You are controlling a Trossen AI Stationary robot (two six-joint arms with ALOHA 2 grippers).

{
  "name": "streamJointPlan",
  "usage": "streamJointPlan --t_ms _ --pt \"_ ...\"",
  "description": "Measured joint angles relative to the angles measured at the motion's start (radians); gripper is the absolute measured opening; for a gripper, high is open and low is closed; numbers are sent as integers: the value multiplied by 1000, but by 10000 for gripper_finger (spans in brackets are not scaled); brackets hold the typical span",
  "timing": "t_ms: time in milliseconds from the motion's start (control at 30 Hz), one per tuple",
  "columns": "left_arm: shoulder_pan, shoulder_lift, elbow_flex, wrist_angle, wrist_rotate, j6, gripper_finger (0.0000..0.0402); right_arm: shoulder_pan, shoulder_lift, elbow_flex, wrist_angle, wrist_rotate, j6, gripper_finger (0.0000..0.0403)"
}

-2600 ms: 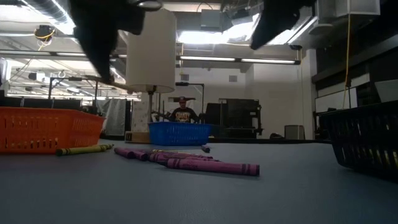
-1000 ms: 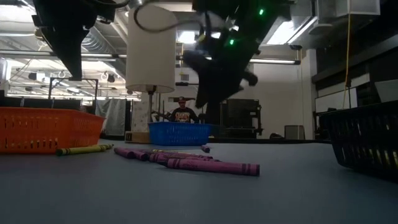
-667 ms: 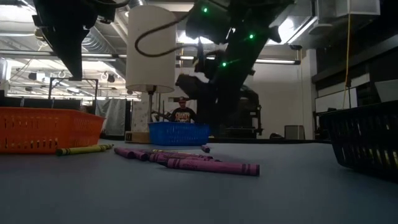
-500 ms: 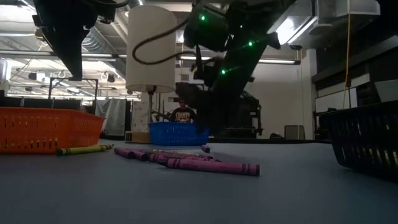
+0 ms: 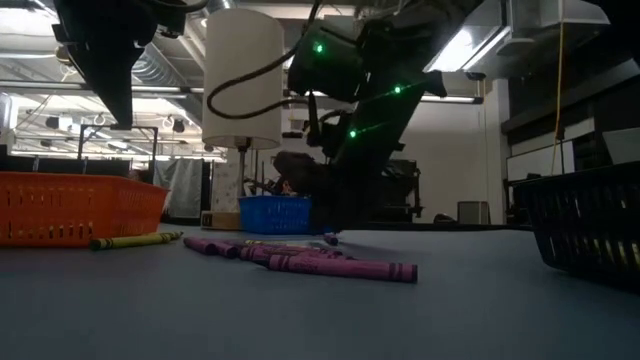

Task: Sort crayons
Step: Put the violet crayon into the blue bin

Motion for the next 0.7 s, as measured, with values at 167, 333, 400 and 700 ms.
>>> streamJointPlan --t_ms 167,333,400,700 --pt "0 0 0 1 0 0 101 1 19 1 -4 -17 28 168" --pt "0 0 0 3 -1 0 101 1 19 1 -6 -22 27 148" --pt "0 0 0 3 -1 0 101 1 19 1 -1 -22 27 131" --pt "0 0 0 3 -1 0 101 1 21 1 9 -23 23 48"
